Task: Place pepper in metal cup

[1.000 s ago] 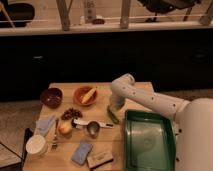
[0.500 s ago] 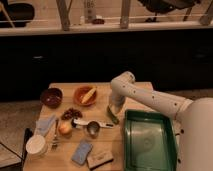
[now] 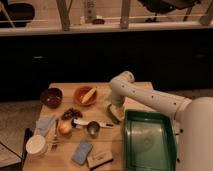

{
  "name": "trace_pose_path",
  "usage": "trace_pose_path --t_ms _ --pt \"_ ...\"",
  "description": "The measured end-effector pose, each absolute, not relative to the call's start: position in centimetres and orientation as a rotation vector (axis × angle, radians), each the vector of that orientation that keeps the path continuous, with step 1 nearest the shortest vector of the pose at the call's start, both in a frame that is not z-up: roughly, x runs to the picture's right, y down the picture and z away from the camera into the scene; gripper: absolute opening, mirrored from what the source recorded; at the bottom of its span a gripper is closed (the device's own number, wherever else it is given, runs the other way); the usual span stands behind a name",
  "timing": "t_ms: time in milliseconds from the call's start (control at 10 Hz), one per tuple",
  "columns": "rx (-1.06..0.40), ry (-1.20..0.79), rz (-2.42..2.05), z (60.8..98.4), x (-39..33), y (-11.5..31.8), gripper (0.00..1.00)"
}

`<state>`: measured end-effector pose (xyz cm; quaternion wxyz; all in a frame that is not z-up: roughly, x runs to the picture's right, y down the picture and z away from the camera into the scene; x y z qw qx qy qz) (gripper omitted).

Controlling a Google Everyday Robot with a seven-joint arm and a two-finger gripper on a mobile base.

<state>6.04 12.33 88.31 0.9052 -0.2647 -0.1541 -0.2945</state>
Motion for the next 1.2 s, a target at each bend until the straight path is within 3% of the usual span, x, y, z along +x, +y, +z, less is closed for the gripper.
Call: trace_pose_path --t_ms 700,800,1200 --pt "-0.558 -0.340 -0.810 89.0 4.8 13.7 0.79" --pt "-0.572 -0.352 -0.824 89.3 4.7 14.2 0.74" --pt "-0.614 -0.400 -0.813 90.2 4.6 15.3 0.33"
